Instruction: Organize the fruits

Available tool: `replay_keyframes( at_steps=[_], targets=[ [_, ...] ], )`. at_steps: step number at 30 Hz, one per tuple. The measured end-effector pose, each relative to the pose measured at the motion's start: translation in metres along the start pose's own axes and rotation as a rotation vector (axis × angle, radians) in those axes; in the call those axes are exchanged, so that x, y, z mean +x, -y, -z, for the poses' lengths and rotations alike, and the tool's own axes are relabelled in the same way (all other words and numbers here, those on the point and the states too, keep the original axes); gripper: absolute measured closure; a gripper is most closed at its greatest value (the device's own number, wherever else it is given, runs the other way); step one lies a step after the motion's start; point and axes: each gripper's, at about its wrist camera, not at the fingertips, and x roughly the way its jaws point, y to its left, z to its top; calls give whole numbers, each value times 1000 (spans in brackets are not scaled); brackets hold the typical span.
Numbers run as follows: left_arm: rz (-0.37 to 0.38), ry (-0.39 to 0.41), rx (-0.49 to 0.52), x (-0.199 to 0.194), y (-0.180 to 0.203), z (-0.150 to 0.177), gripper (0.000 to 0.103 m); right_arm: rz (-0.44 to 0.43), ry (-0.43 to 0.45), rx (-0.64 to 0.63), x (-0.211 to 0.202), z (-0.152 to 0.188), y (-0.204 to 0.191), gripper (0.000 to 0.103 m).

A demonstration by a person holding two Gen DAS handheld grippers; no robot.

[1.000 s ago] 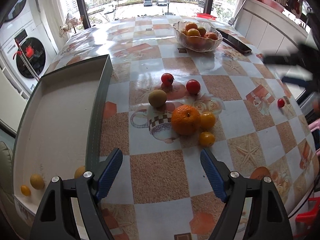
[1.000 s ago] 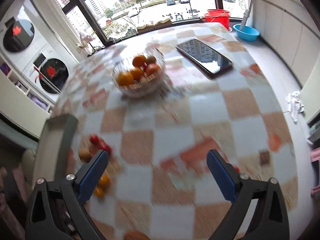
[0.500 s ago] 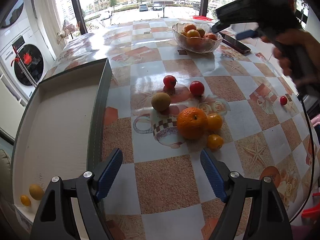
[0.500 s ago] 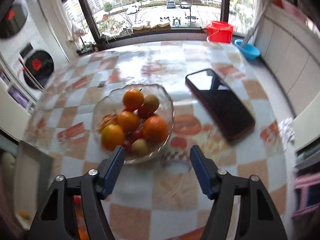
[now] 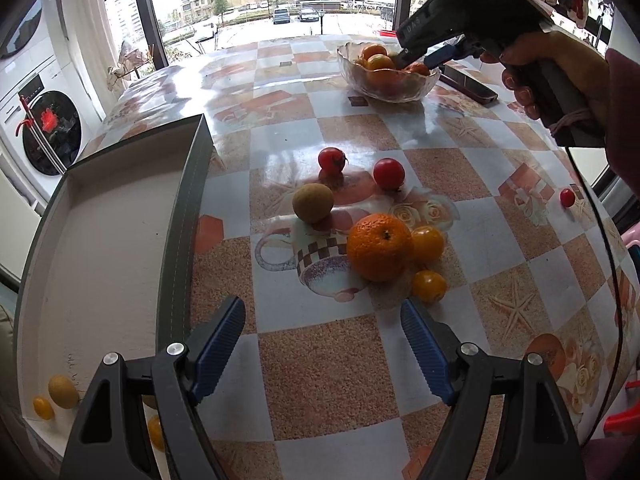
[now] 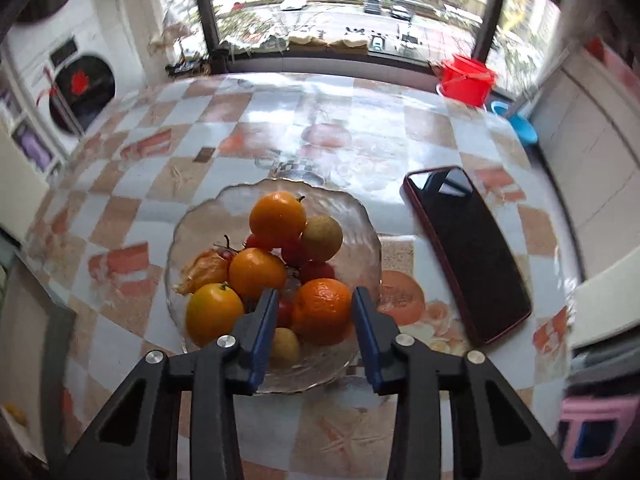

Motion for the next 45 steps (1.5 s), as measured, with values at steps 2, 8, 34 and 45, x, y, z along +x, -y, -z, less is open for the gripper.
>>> replay_keyframes(
  at_steps=[2,8,34,45],
  targets=[
    [2,-2,-3,1,-1,0,22,53,-18,-104,3,-1,-11,63],
    [7,-12,-11,6,-1,1,22,124,-81,-296,13,-5,-25,64],
    [26,-7,-118,-8,-11,-14,22,-180,-2,21,-81,181,-17,65],
    [35,-24,-98,15,17,-33,22,-116,74,44,-83,204,-10,47]
  ],
)
